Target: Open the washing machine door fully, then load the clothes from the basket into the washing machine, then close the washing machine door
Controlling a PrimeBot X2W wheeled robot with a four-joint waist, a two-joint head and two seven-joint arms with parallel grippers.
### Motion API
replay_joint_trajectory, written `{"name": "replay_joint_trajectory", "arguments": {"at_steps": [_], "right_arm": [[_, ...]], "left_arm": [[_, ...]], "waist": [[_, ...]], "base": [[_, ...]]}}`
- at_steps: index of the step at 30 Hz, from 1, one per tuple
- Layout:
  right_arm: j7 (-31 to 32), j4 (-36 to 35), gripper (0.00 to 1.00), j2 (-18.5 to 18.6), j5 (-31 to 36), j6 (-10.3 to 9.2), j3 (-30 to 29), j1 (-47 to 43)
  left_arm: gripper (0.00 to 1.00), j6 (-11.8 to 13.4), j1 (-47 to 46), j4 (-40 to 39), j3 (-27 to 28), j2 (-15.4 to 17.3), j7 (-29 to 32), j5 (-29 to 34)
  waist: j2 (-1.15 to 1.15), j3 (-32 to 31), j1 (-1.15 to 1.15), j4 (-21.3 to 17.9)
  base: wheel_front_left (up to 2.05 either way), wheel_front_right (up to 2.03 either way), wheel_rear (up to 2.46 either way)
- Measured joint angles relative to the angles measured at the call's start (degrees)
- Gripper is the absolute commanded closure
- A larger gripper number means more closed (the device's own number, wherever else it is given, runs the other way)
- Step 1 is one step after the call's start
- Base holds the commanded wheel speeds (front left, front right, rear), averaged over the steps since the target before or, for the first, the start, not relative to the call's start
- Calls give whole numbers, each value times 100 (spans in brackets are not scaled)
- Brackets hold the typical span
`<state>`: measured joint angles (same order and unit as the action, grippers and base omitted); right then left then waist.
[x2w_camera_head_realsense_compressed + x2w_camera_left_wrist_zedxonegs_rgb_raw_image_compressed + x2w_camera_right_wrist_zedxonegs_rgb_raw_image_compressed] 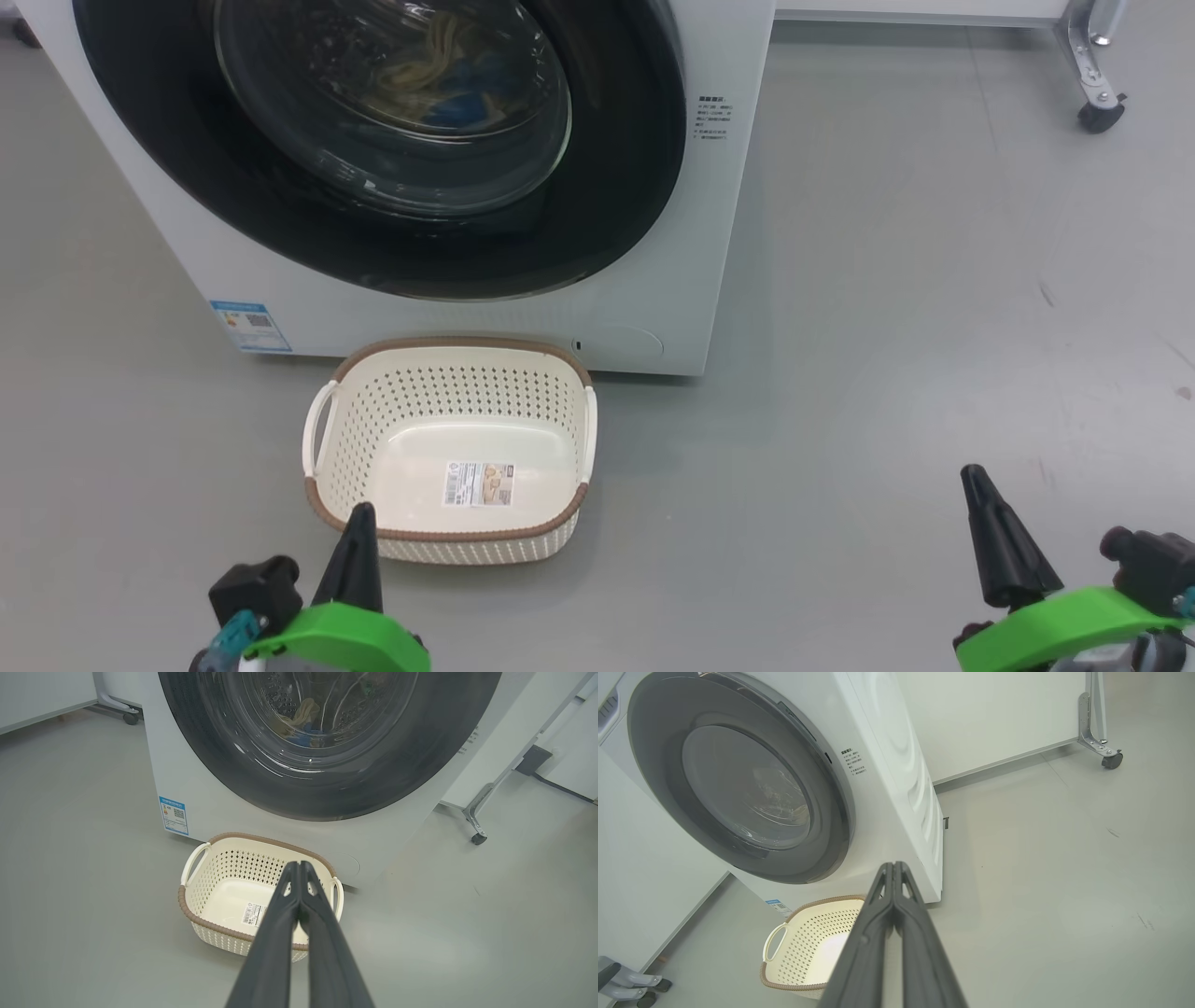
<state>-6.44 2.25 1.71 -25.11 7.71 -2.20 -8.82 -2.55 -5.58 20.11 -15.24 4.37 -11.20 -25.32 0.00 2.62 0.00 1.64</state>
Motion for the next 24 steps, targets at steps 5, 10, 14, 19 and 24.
{"name": "replay_joint_trajectory", "arguments": {"at_steps": [5, 10, 14, 19, 24], "right_arm": [[49, 60, 100, 12, -332, 0, 1, 50], [98, 122, 100, 19, -668, 0, 1, 133], [144, 181, 100, 26, -932, 0, 1, 146], [183, 237, 100, 45, -1261, -1, -1, 179], [218, 291, 100, 56, -1593, -1, -1, 265]], "left_arm": [[100, -15, 1, -10, 76, -11, 73, -314], [100, -52, 1, -38, 182, -23, 171, -623], [100, -59, 1, -54, 246, -27, 224, -878], [100, -94, 2, -66, 342, -43, 301, -1183], [100, -100, 2, -91, 432, -49, 376, -1505]], "waist": [[0, -11, 0, -8], [0, -23, 0, -16], [0, -32, 0, -22], [0, -44, 0, -30], [0, -55, 0, -37]], "base": [[0, 0, 0], [0, 0, 0], [0, 0, 0], [0, 0, 0], [0, 0, 0]]}}
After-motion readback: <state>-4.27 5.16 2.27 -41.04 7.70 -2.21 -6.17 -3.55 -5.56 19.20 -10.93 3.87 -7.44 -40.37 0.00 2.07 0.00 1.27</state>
